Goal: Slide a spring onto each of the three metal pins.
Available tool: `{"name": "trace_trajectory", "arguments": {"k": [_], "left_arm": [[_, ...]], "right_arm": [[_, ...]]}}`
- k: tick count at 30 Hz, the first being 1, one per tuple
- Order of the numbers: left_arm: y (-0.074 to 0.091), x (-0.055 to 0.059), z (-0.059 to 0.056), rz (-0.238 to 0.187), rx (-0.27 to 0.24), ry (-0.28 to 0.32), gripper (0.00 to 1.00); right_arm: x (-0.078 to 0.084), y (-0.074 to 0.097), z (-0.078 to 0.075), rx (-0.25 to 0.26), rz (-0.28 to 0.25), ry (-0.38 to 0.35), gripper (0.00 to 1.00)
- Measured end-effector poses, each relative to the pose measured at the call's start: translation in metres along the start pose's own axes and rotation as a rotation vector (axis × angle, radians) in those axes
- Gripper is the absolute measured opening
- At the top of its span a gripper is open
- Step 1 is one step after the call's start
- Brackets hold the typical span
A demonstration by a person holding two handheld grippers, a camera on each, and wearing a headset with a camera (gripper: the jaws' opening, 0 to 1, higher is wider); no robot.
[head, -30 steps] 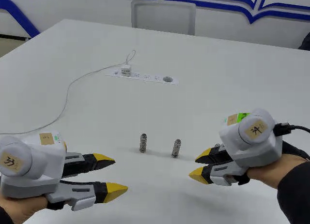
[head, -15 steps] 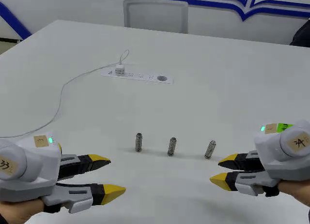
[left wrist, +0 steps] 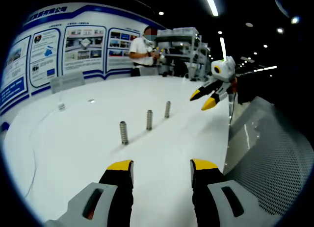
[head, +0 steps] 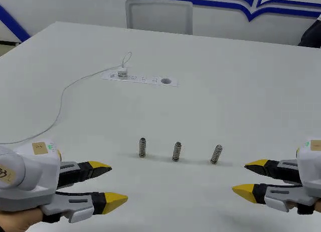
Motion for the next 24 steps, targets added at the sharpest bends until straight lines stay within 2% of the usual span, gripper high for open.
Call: {"name": "trace_trajectory", "arguments": {"k": [5, 15, 24], "left_arm": [[0.001, 0.001, 0.002, -0.002, -0.013, 0.007, 0.48], [0.002, 0.005, 0.007, 0.003, -0.044, 0.021, 0.53], [0.002, 0.006, 0.012, -0.001, -0.072, 0.032, 0.6]], "right_arm": [[0.0, 0.006, -0.004, 0.016, -0.039, -0.016, 0.45], [0.003, 0.011, -0.008, 0.036, -0.069, -0.037, 0.5], [0.006, 0.01, -0.009, 0.044, -0.068, -0.043, 0.53]]}}
Point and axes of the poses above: the centre of the closed fingertips' face, and the gripper's own axes: y roughly backward along the fingers, z roughly to its left, x roughly out of its underside, the point moved 5 cm from there along y, roughly backward along the fingers, and after that the axes turned 14 degrees about -z, right-handed, at the moved point
